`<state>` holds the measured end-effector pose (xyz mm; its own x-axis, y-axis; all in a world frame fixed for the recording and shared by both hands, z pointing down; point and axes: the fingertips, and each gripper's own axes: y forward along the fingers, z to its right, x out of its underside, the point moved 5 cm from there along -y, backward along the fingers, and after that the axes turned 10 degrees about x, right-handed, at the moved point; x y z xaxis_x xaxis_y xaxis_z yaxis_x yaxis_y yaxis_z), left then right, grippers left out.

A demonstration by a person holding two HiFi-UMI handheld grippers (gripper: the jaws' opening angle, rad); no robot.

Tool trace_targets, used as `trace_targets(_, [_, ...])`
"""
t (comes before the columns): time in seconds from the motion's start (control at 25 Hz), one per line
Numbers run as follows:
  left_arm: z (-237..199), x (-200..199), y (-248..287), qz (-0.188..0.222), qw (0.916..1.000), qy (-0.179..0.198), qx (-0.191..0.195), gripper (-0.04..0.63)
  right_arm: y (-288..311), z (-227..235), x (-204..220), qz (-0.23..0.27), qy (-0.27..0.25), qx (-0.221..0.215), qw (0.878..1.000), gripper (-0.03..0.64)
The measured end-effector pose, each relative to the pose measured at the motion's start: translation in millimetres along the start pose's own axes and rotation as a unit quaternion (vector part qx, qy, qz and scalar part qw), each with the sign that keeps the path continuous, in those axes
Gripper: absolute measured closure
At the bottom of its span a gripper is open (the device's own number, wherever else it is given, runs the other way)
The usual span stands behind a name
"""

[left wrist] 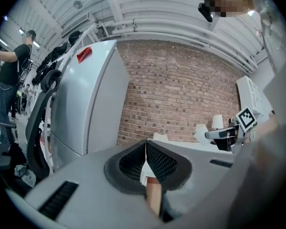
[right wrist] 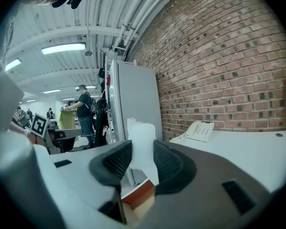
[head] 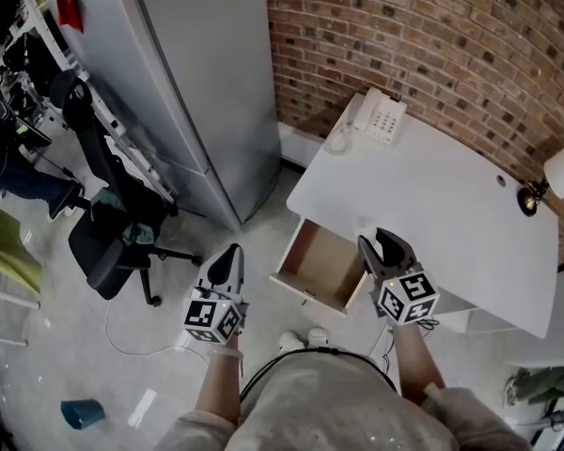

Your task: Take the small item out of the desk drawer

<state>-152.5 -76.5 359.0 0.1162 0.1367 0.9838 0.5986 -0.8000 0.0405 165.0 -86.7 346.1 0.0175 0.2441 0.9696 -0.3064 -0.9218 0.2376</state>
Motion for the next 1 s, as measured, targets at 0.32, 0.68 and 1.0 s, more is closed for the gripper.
trace_targets(0.32, [-5.9, -2.1, -2.8, 0.005, 0.9999, 0.0, -0.009, 0.586, 0.4, 0.6, -8.1, 0.017, -0.004, 0.003, 1.0, 0.468])
trace_targets(0.68, [-5.8, -5.4, 1.2, 0.007, 1.0, 0.004, -0.004, 0.586, -2.7, 2.7, -11.6, 0.026, -0.003, 0.006, 1.0, 0.468])
trace_targets(1.0, [-8.6, -4.4, 1.9, 0.007, 1.0, 0.002, -0.002, 0.586, -4.8, 1.5, -13.6, 0.035, -0.001, 0.009, 0.999, 0.468])
